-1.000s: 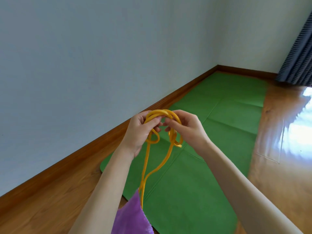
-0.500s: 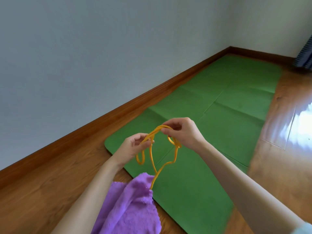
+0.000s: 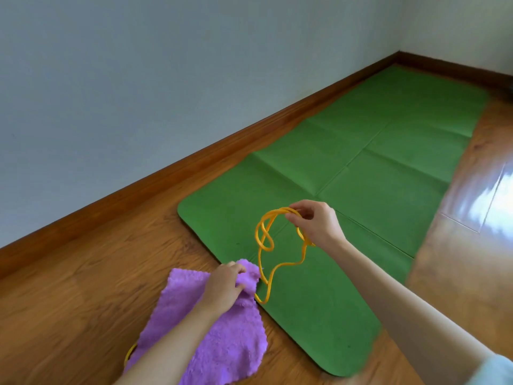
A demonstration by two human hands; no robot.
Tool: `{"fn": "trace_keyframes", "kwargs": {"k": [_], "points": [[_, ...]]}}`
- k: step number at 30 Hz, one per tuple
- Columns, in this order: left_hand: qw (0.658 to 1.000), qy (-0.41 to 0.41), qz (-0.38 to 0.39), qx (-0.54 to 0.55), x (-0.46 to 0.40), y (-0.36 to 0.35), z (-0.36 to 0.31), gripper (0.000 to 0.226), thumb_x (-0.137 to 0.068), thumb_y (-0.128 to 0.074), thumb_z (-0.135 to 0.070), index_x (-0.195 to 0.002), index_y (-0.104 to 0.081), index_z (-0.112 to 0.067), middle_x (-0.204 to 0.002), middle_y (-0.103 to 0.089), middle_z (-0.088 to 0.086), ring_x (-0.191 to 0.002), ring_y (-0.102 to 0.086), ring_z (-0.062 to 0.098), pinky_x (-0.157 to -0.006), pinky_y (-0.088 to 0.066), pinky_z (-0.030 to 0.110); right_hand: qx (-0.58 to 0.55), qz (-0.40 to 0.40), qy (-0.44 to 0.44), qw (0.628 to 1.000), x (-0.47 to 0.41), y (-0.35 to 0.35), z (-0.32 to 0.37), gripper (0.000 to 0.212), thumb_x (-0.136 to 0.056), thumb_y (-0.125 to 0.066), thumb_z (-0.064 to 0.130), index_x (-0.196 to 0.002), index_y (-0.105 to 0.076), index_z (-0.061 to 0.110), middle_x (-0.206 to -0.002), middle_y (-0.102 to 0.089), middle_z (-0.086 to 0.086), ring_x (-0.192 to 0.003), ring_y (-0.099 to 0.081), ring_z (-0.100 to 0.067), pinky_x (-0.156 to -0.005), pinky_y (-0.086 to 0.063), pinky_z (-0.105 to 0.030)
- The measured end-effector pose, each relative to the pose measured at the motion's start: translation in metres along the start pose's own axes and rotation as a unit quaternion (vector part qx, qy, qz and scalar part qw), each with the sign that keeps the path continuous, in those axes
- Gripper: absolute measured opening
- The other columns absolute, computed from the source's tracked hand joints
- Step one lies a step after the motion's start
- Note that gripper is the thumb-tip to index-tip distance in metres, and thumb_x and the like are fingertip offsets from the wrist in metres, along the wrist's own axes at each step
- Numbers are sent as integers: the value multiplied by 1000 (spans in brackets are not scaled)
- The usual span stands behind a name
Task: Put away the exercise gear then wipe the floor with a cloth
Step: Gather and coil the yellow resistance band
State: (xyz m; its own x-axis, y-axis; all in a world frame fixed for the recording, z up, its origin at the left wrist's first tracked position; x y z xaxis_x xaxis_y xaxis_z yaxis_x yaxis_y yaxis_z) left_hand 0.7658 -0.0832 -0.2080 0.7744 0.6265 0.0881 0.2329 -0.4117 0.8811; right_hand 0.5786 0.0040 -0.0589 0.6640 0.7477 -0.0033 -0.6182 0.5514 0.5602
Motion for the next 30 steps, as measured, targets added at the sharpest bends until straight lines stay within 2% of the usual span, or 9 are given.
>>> {"fn": "trace_keyframes", "kwargs": {"k": [2, 6, 9, 12, 16, 20, 23, 27, 30], "points": [[998, -29, 16, -62, -1, -5, -6, 33, -82, -63, -21, -115, -61, -19, -115, -60, -4, -110, -52, 19, -93, -38, 29, -10, -8, -24, 1000, 2, -3, -14, 10, -81, -71, 21, -90, -71, 18, -77, -69, 0, -75, -64, -20, -71, -50, -28], [992, -61, -2, -115, -2, -6, -11, 21, -58, -85, -24, -73, -70, -26, -77, -66, -11, -77, -61, 16, -69, -48, 30, -34, -15, -52, 998, 3, -4, -29, 10, -81, -71, 21, -91, -71, 19, -80, -69, -1, -77, -65, -20, -70, -51, -26], [996, -50, -16, -67, -2, 0, -5, 5, -78, -70, -20, -83, -70, -18, -86, -68, -4, -86, -60, 19, -78, -46, 32, -41, -17, -53, 998, 3, -1, -32, 10, -81, -71, 21, -92, -70, 19, -82, -70, -3, -80, -66, -22, -71, -53, -29], [996, -1, -73, 57, 1, 23, 20, 8, -77, -67, -9, -80, -69, -16, -82, -68, -1, -82, -61, 19, -74, -48, 33, -41, -41, -51, 997, 2, 7, -34, 11, -81, -72, 22, -92, -71, 20, -84, -71, -6, -81, -67, -24, -74, -55, -34], [977, 72, -120, 162, 20, 51, 69, 24, -77, -65, 1, -76, -64, -23, -78, -66, -7, -74, -59, 8, -65, -41, 11, -51, -75, -44, 995, 0, 21, -31, 11, -80, -72, 21, -91, -70, 19, -84, -70, -7, -81, -67, -26, -78, -55, -38], [959, 123, -176, 183, 53, 79, 124, 25, -78, -65, 5, -77, -62, -20, -75, -65, -4, -68, -57, 10, -64, -39, 9, -65, -116, -35, 991, 0, 33, -24, 6, -82, -70, 21, -87, -68, 23, -78, -67, -3, -79, -64, -23, -73, -51, -31], [942, 160, -221, 196, 82, 96, 160, 27, -79, -64, 7, -76, -61, -20, -73, -65, 3, -67, -56, -1, -64, -39, 9, -72, -145, -32, 986, -1, 40, -20, 8, -83, -69, 22, -90, -69, 21, -78, -66, -3, -78, -64, -24, -75, -53, -33], [900, 205, -306, 235, 111, 131, 190, 18, -82, -57, 13, -85, -61, -5, -75, -62, 5, -64, -55, -15, -65, -38, 1, -81, -171, -31, 981, -3, 47, -14, 12, -83, -69, 22, -94, -70, 18, -81, -67, -5, -82, -66, -27, -79, -54, -36], [872, 208, -358, 261, 115, 163, 199, 12, -85, -55, 9, -94, -62, 3, -90, -62, 10, -75, -58, 6, -65, -38, -1, -82, -170, -27, 982, -4, 47, -9, 14, -83, -69, 23, -96, -70, 18, -83, -69, -7, -83, -66, -28, -79, -55, -39]]}}
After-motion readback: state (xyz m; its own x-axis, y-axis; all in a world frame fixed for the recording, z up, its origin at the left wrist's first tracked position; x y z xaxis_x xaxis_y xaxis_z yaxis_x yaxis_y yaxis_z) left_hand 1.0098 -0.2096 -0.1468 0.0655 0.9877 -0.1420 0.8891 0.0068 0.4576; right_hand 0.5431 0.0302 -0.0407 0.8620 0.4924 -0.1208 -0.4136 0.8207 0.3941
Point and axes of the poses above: each hand's wrist, its own x-axis away from the middle knuckle, its own y-axis out of the back of the hand, z = x × y, the point moved 9 cm from there along -x, towards the middle knuckle
